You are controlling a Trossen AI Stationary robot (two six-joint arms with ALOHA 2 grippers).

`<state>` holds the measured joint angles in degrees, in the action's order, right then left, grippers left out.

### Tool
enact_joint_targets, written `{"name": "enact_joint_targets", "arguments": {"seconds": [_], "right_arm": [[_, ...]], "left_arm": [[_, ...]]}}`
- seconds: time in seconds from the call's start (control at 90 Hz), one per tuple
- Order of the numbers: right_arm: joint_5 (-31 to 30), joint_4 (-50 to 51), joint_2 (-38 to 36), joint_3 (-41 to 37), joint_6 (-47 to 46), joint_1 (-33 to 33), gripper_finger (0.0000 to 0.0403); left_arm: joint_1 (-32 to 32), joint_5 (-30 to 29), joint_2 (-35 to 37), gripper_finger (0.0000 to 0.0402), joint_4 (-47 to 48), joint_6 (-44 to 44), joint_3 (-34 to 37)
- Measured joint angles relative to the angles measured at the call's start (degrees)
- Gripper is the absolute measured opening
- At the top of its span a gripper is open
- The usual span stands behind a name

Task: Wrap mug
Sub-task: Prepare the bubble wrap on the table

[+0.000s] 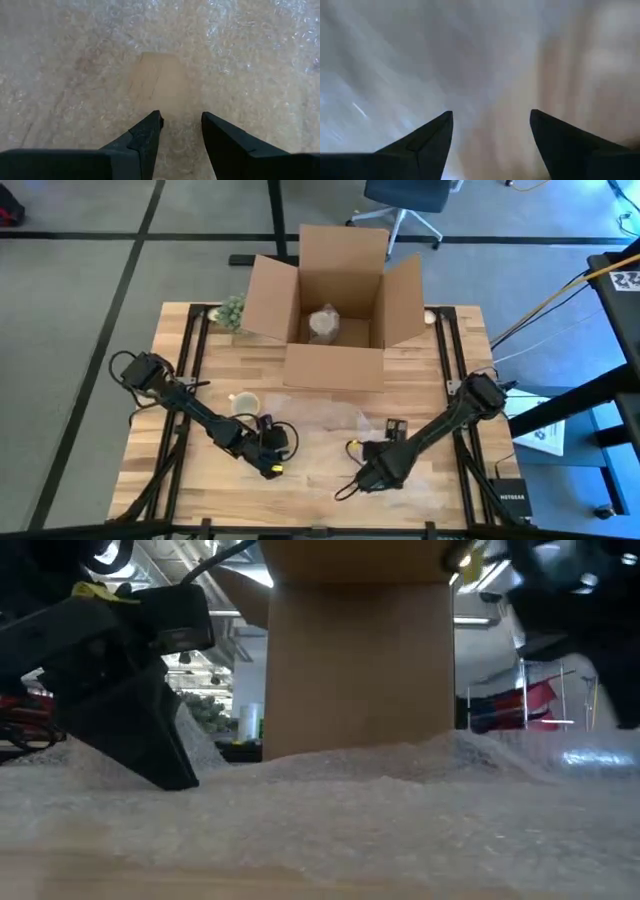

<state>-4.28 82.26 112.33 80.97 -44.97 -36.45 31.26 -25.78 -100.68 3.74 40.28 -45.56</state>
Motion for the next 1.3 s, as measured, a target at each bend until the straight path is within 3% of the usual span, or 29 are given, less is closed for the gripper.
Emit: {"name": "enact_joint_targets", "arguments": {"seconds": [0.1,0.2,0.322,0.433,0.533,0.756,0.878,1.067,1.3], "right_arm": [[1.10,3.97,-2.17,-0.04,-3.84,-1.11,0.0252],[-0.09,-4.56,-5.35,-0.04,-12.12,-1.33,0.0252],[-9.52,-21.55,-6.48,0.02,-21.83,-2.66,0.0252],[-17.58,-30.52,-5.38,0.11,-31.54,-3.87,0.0252],[-18.42,-31.56,-2.39,-0.09,-38.85,-3.65,0.0252],[-17.02,-31.27,3.03,-0.09,-44.26,-3.60,0.0247],[-15.10,-30.72,3.94,-0.09,-44.52,-3.55,0.0196],[-15.38,-27.53,3.80,-0.09,-42.04,-3.58,0.0025],[-11.49,-14.96,-0.97,-0.07,-41.75,-4.17,0.0003]], "left_arm": [[0.16,-0.33,0.00,0.0131,-0.23,-0.18,0.04],[0.16,-0.42,-0.02,0.0131,-0.23,-0.18,0.04],[0.16,-0.46,-0.04,0.0131,-0.23,-0.18,0.07],[0.16,-0.48,-0.04,0.0131,-0.23,-0.18,0.09],[0.16,-0.51,-0.04,0.0131,-0.27,-0.20,0.09],[0.16,-0.47,-0.07,0.0131,-0.47,-0.18,0.09],[0.16,-0.49,-0.09,0.0131,-1.16,-0.19,0.14],[0.14,-0.33,-0.17,0.0131,-2.56,-1.21,0.20],[0.45,-0.31,-0.17,0.0131,-2.74,-1.31,0.20]]}}
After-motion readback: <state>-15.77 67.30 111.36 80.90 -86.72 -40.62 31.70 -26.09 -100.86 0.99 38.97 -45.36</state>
